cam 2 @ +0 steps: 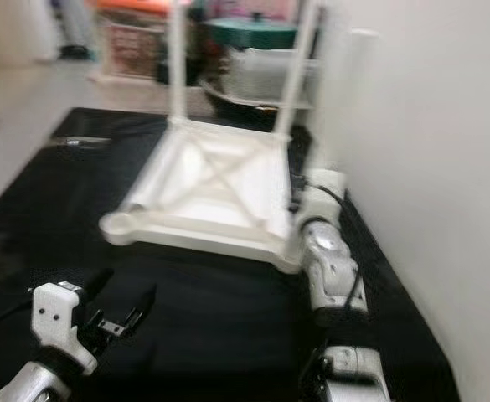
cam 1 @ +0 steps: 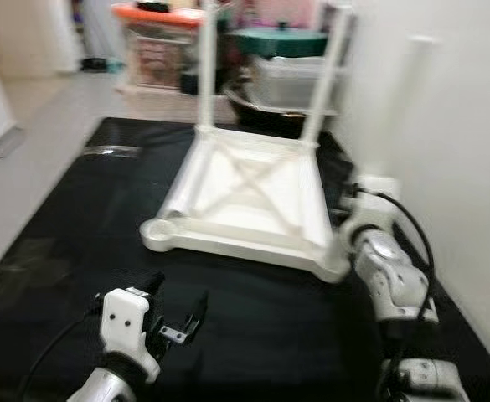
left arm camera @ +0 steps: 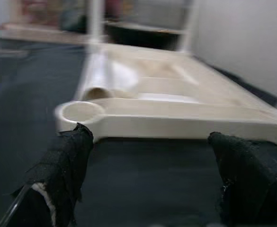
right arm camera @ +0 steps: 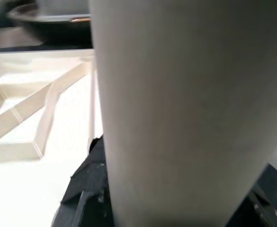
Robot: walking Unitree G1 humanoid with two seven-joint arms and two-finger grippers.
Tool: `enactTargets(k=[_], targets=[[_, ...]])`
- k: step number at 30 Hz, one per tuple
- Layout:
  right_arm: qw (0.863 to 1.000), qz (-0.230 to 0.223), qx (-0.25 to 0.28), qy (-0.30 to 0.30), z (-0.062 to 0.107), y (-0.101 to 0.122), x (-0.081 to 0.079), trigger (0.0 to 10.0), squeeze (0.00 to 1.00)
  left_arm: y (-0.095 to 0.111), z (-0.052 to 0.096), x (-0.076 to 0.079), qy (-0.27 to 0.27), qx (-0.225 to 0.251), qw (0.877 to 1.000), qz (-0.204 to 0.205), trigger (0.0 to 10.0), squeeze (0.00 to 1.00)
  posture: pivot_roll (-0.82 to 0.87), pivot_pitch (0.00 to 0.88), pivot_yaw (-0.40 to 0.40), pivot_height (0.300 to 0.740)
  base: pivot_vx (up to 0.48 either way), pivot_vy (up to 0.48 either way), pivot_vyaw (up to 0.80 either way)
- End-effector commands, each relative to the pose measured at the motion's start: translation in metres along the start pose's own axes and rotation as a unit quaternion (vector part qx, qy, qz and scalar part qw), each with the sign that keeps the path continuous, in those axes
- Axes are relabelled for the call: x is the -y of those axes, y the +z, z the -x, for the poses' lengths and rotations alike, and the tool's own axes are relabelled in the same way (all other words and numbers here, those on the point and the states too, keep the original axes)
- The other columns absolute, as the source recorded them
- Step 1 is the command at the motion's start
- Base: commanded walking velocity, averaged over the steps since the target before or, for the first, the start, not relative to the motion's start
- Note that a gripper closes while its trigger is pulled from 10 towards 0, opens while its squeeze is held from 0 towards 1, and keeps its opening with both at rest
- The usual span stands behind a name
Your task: Building children table
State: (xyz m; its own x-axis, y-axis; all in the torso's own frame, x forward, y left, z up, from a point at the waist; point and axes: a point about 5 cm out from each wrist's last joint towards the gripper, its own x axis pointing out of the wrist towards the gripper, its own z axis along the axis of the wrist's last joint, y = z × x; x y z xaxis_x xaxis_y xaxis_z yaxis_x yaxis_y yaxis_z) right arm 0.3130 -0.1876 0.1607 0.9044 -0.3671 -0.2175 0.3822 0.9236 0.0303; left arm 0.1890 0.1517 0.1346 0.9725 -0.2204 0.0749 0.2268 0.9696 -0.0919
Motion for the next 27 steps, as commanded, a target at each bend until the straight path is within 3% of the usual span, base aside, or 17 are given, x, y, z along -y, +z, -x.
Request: enactTargets(k=[1, 5, 6, 10, 11, 13, 14, 15, 16, 17, 18, 22, 23, 24, 26, 27], targets=[[0.99, 0.068, -0.124, 0.017, 0.017, -0.042, -0.002, 9.8, 0.0, 0.001, 0.003, 0.005, 0.009, -0.008, 1.0, 0.011, 10.0, 0.0, 0.11, 0.0, -0.114, 0.74, 0.0, 0.0, 0.0], [0.988, 0.06, -0.13, 0.053, 0.014, -0.037, -0.005, 10.0, 0.0, 0.0, 0.006, 0.001, 0.022, -0.014, 1.0, 0.012, 10.0, 0.0, 0.11, 0.0, -0.123, 0.74, 0.0, 0.0, 0.0], [0.988, 0.051, -0.116, 0.091, 0.009, -0.025, -0.006, 10.0, 0.0, 0.002, 0.006, 0.001, 0.022, -0.011, 1.0, 0.015, 10.0, 0.0, 0.11, 0.0, -0.13, 0.74, 0.0, 0.0, 0.0], [0.989, 0.045, -0.112, 0.088, 0.008, -0.021, -0.009, 10.0, 0.0, 0.002, 0.005, 0.002, 0.021, -0.009, 1.0, 0.017, 10.0, 0.0, 0.11, 0.0, -0.13, 0.74, 0.0, 0.0, 0.0], [0.989, 0.026, -0.069, 0.127, 0.005, -0.002, -0.009, 10.0, 1.0, 0.002, 0.006, 0.001, 0.032, -0.01, 0.999, 0.019, 10.0, 0.0, 0.11, 0.0, -0.134, 0.74, 0.0, 0.0, 0.0], [0.989, 0.021, -0.057, 0.137, 0.006, 0.004, -0.009, 10.0, 1.0, 0.002, 0.006, 0.0, 0.035, -0.011, 0.999, 0.02, 10.0, 0.0, 0.11, 0.0, -0.134, 0.74, 0.0, 0.0, 0.0], [0.986, 0.032, -0.047, 0.159, 0.0, 0.014, -0.003, 10.0, 0.61, 0.002, 0.005, 0.0, 0.03, -0.011, 0.999, 0.021, 10.0, 0.0, 0.11, 0.0, -0.132, 0.74, 0.0, 0.0, 0.0], [0.986, 0.032, -0.047, 0.159, 0.0, 0.014, -0.003, 10.0, 0.61, 0.002, 0.005, 0.0, 0.03, -0.011, 0.999, 0.021, 10.0, 0.0, 0.11, 0.0, -0.132, 0.74, 0.0, 0.0, 0.0], [0.983, 0.045, -0.04, 0.173, -0.002, 0.021, 0.003, 10.0, 0.0, 0.002, 0.005, 0.0, 0.025, -0.011, 0.999, 0.022, 10.0, 0.0, 0.11, 0.0, -0.128, 0.74, 0.0, 0.0, 0.0], [0.975, 0.052, -0.025, 0.214, -0.004, 0.032, 0.007, 10.0, 0.0, 0.002, 0.004, 0.0, 0.019, -0.012, 1.0, 0.02, 10.0, 0.0, 0.11, 0.0, -0.123, 0.74, 0.0, 0.0, 0.0], [0.975, 0.052, -0.025, 0.214, -0.004, 0.032, 0.007, 10.0, 0.0, 0.002, 0.004, 0.0, 0.019, -0.012, 1.0, 0.02, 10.0, 0.0, 0.11, 0.0, -0.123, 0.74, 0.0, 0.0, 0.0], [0.916, 0.102, 0.063, 0.382, -0.006, 0.052, 0.005, 10.0, 0.0, 0.001, 0.0, 0.002, 0.004, -0.014, 1.0, 0.018, 10.0, 0.0, 0.12, 0.0, -0.113, 0.74, 0.0, 0.0, 0.0], [0.908, 0.101, 0.065, 0.402, -0.007, 0.052, 0.003, 10.0, 0.0, 0.002, -0.001, 0.003, -0.001, -0.012, 1.0, 0.017, 10.0, 0.0, 0.12, 0.0, -0.113, 0.74, 0.0, 0.0, 0.0], [0.908, 0.101, 0.065, 0.402, -0.007, 0.052, 0.003, 10.0, 0.0, 0.002, -0.001, 0.003, -0.001, -0.012, 1.0, 0.017, 10.0, 0.0, 0.12, 0.0, -0.113, 0.74, 0.0, 0.0, 0.0], [0.883, 0.107, 0.062, 0.453, -0.014, 0.047, -0.006, 10.0, 0.0, 0.002, -0.005, 0.003, -0.005, -0.011, 1.0, 0.014, 10.0, 0.0, 0.12, 0.0, -0.11, 0.74, 0.0, 0.0, 0.0], [0.877, 0.116, 0.055, 0.463, -0.019, 0.042, -0.011, 10.0, 0.0, 0.002, -0.006, 0.004, -0.007, -0.011, 1.0, 0.013, 10.0, 0.0, 0.12, 0.0, -0.114, 0.74, 0.0, 0.0, 0.0]])
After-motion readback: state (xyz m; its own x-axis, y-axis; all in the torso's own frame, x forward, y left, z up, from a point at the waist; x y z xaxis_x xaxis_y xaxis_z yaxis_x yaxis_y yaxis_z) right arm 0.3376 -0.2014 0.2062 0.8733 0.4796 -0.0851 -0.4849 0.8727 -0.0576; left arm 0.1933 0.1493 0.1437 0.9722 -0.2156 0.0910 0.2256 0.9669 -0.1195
